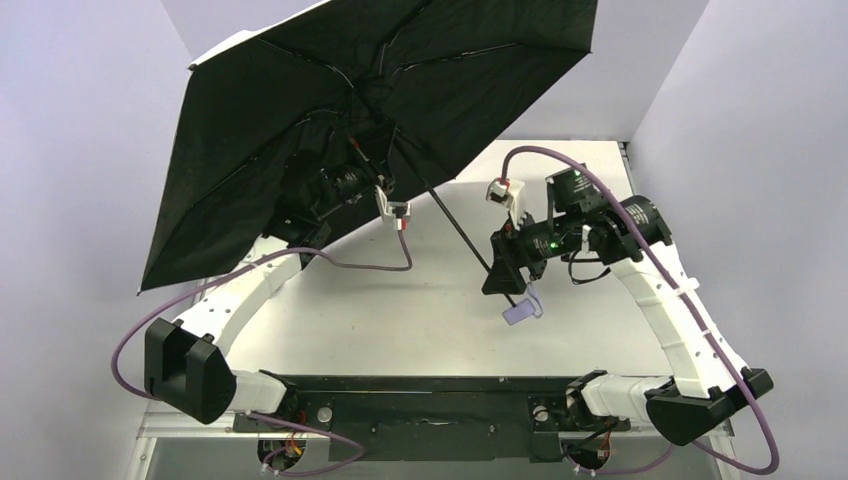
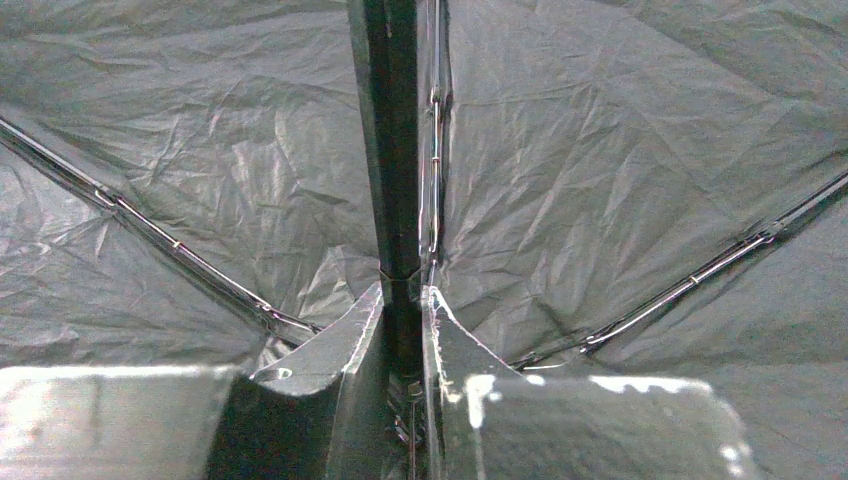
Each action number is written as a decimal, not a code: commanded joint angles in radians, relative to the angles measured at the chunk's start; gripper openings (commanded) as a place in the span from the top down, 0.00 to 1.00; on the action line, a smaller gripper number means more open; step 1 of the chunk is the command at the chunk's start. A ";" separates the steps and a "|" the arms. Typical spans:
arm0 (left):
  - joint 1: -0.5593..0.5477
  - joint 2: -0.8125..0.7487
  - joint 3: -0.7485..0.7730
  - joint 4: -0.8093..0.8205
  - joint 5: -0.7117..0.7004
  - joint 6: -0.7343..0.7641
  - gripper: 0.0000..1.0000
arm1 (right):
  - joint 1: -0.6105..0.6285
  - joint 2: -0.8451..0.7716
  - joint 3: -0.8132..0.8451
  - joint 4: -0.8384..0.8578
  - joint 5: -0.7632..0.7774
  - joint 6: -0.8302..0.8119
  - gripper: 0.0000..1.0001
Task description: Open the umbrella
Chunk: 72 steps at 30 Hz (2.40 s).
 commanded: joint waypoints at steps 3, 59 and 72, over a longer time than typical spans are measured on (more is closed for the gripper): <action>0.002 0.016 0.110 0.227 0.028 0.002 1.00 | 0.010 0.007 -0.099 -0.015 -0.028 -0.081 0.47; 0.239 0.544 0.717 0.203 -0.832 0.145 0.89 | 0.101 -0.160 -0.344 -0.275 0.306 -0.495 1.00; 0.345 0.657 0.908 0.129 -0.869 0.142 0.91 | 0.137 -0.192 -0.397 -0.276 0.330 -0.485 1.00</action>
